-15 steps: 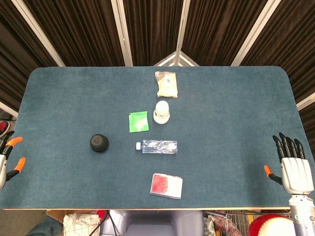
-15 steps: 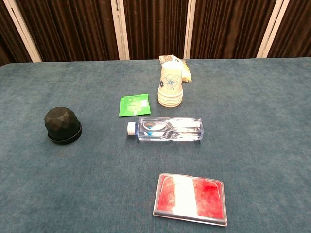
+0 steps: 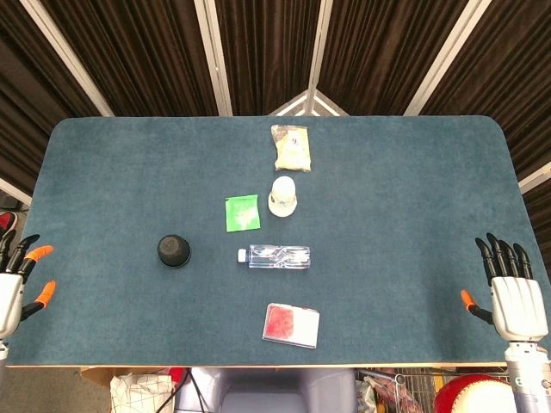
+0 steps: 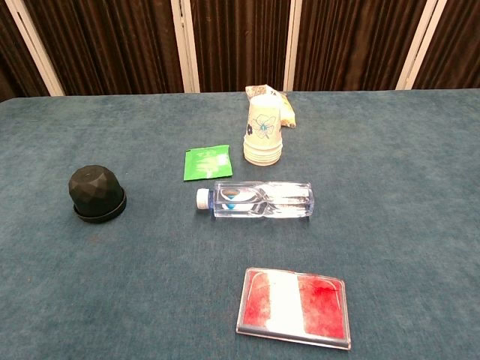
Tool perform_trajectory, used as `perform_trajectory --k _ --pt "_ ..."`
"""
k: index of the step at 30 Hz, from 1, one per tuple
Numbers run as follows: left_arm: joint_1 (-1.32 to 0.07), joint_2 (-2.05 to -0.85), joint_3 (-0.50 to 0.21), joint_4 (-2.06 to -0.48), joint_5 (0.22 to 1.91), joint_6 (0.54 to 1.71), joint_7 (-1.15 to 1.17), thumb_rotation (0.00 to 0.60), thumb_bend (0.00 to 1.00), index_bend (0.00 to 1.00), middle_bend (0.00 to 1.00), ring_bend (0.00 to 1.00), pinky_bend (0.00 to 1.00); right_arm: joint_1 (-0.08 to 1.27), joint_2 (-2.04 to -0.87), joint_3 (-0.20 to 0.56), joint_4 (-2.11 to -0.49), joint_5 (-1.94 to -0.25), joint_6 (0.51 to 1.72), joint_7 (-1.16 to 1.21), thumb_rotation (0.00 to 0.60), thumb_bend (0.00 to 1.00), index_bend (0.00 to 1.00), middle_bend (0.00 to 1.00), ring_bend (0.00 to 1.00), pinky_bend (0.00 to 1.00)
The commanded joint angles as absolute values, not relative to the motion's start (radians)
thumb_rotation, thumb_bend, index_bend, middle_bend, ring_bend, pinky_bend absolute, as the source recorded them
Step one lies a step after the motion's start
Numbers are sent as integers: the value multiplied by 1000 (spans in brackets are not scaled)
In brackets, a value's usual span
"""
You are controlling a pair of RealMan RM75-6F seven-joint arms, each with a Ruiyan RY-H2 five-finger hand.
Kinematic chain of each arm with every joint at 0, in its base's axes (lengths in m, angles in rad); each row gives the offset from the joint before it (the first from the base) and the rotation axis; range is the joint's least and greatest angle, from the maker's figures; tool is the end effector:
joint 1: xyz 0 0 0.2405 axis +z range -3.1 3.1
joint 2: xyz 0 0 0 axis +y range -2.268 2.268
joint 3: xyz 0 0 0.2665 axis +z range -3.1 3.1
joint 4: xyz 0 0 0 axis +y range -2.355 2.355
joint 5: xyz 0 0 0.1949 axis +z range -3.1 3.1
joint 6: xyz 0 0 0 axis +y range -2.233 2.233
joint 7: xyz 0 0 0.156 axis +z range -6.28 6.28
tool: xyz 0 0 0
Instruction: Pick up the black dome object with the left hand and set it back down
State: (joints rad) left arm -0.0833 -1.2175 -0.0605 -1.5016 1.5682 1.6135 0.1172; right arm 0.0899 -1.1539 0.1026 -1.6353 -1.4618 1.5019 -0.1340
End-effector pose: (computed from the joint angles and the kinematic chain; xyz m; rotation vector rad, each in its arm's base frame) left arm -0.3092 0.1933 0.1703 -1.3873 -0.6785 -0.9245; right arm -0.3067 -0.2034 0.1767 1.3421 -0.8146 0.8779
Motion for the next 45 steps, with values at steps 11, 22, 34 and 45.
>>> perform_trajectory --k 11,22,34,45 --pt "-203 -1134 -28 -1625 1478 1270 -154 600 209 173 54 0 0 85 -1143 86 -1641 -1479 1493 -95 600 284 47 24 64 11" --pt "-303 -1262 -92 -1571 1358 1123 -196 600 181 144 44 0 0 91 -1149 87 -1632 -1473 1481 -88 600 285 47 24 63 11" --pt "-366 -1467 -137 -1399 1281 1073 -197 600 176 136 48 0 0 96 -1151 90 -1613 -1459 1463 -66 600 285 47 24 64 10" --pt "-402 -1593 -168 -1287 1246 1075 -164 600 173 133 55 0 0 95 -1146 90 -1619 -1460 1465 -60 600 285 47 24 64 11"
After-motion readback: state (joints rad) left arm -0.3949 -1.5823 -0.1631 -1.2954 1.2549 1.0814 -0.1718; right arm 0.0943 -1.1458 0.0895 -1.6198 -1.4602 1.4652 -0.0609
